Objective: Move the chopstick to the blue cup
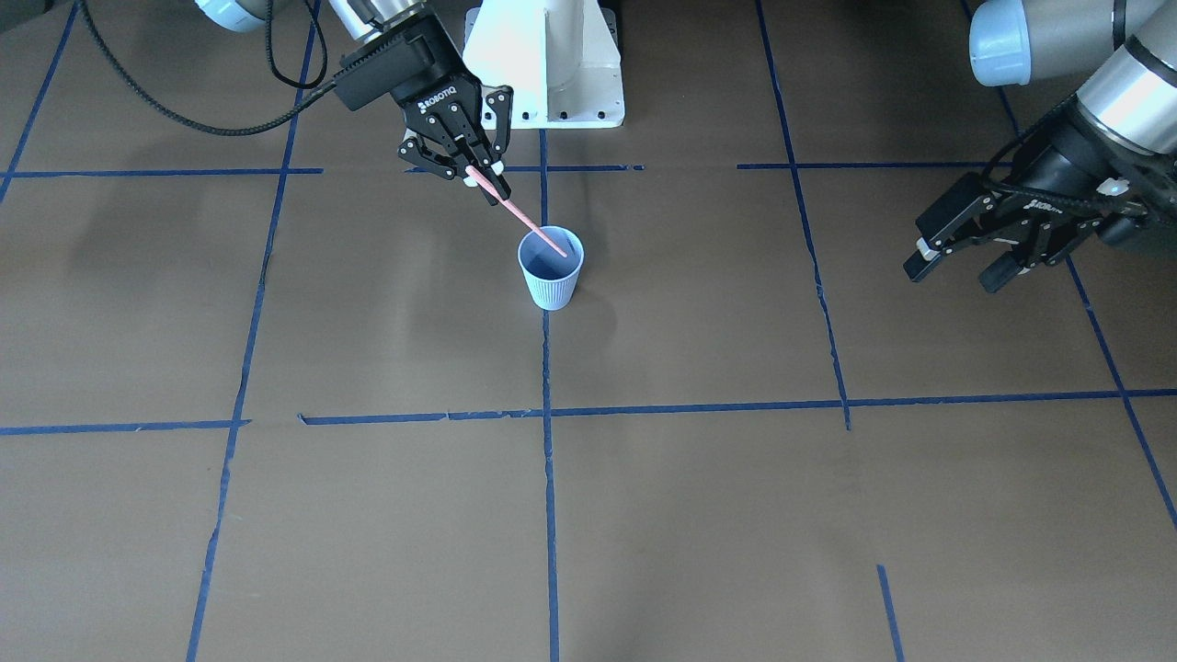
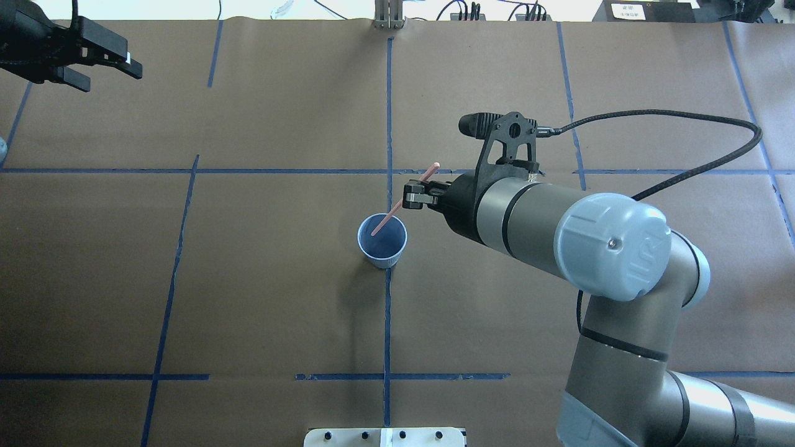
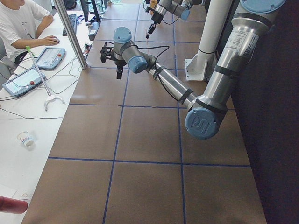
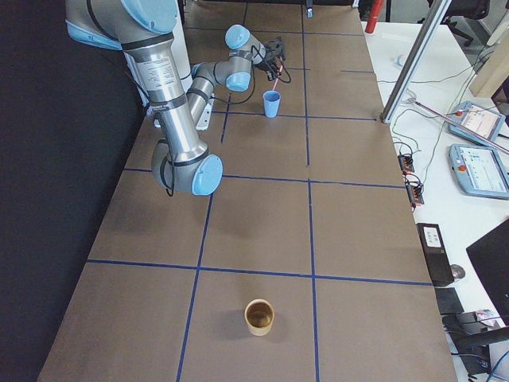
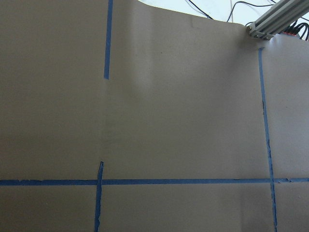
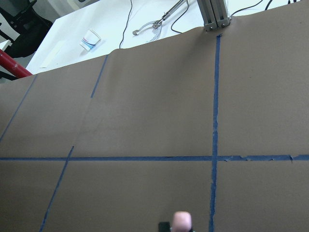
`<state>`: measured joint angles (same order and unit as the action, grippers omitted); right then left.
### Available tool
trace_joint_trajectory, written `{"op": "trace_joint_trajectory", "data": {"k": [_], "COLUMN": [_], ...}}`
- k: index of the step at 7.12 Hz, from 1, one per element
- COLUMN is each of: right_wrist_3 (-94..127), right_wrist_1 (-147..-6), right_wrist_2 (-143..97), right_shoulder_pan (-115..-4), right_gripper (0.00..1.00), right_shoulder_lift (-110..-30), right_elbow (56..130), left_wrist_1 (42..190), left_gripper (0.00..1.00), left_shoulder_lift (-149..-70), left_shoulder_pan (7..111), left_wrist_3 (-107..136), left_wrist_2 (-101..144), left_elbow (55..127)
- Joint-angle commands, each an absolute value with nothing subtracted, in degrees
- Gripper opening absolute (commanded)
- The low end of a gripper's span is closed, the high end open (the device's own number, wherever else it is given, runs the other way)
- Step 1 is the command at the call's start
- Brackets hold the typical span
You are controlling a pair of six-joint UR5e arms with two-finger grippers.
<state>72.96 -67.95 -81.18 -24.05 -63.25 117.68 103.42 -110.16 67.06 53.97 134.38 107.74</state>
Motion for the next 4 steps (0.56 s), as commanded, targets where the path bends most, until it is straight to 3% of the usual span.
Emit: {"op": "trace_joint_trajectory", "data": {"k": [1,2,3,4], "right_wrist_3": [72.95,73.12,73.47,73.82], "right_wrist_1": [-70.04,-70.31,-71.53,-75.28], "right_wrist_2": [-78.58,-78.57,-78.14,-77.70], "right_shoulder_pan": [-20.85,-19.70,-19.69,-20.04], "right_gripper": [0.05,0.29,0.99,1.00], "right_shoulder_lift": [-63.11,-62.67,-59.10,-58.89], "right_elbow": [116.99,114.89,111.91,113.97], "left_wrist_1": [103.45,103.45,103.45,103.45], "left_gripper": [1.00,1.00,1.00,1.00], "left_shoulder_lift": [-110.13,-110.13,-110.13,-110.13], "left_shoulder_pan": [67.06,67.06,67.06,67.06], "left_wrist_3": [53.96,53.96,53.96,53.96], "left_wrist_2": [134.38,134.38,134.38,134.38], "left_elbow": [107.93,108.19,108.11,108.19]}}
